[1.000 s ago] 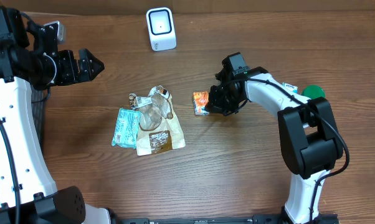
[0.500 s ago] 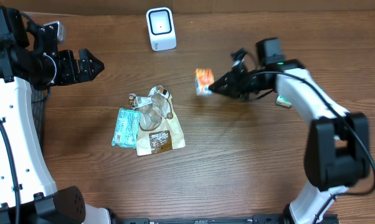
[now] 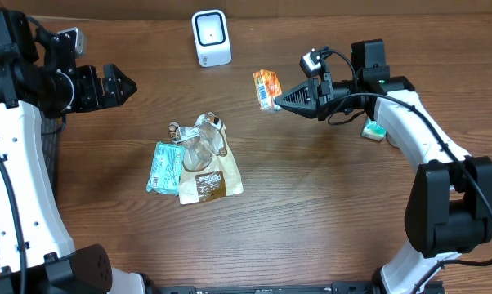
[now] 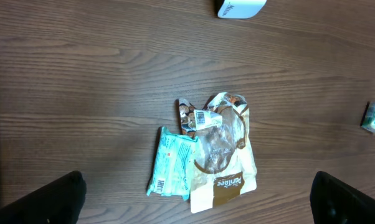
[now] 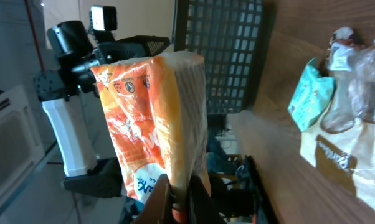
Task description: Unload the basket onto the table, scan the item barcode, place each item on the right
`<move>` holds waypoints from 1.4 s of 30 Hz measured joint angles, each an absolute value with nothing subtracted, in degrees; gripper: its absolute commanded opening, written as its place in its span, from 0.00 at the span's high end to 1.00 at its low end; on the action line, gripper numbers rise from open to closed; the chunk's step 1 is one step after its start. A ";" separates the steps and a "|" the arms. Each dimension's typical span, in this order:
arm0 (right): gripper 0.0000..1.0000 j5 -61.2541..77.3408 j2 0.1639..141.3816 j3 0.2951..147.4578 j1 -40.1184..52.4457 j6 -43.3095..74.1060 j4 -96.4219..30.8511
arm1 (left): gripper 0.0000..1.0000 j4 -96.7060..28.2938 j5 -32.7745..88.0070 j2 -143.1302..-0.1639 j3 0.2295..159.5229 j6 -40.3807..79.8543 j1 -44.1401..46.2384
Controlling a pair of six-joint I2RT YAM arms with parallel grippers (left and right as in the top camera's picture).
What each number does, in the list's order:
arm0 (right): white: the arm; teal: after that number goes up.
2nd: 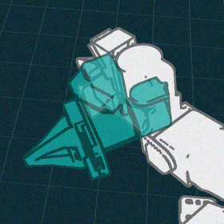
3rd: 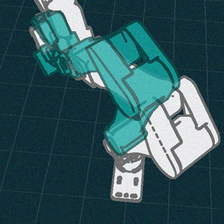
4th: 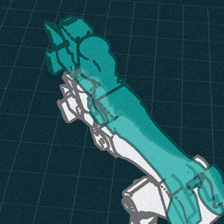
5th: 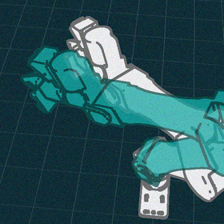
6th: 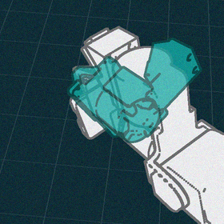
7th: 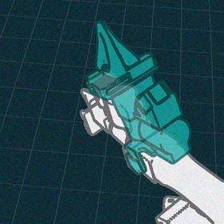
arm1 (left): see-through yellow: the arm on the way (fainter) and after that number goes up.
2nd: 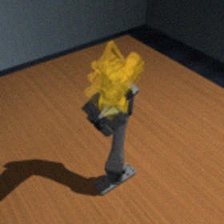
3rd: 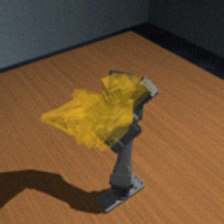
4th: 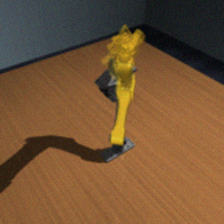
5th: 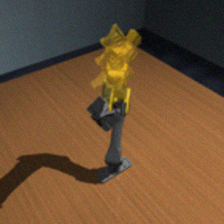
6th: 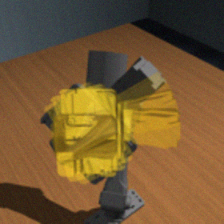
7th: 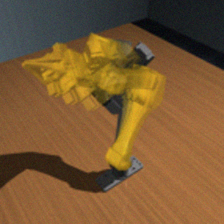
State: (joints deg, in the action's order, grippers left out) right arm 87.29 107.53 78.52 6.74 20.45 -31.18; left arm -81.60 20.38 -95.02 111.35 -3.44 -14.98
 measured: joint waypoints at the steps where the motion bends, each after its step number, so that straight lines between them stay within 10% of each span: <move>1: 0.96 87.46 107.53 78.52 6.74 20.64 -31.14 | 0.00 -81.60 20.38 -95.02 111.35 -3.44 -14.98; 42: 0.96 88.01 107.53 72.66 -1.21 15.18 -26.79 | 0.00 -81.60 20.38 -95.02 111.35 -3.44 -14.98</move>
State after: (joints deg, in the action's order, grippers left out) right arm 88.01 107.53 72.66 -1.21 15.18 -26.79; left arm -81.60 20.38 -95.02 111.35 -3.44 -14.98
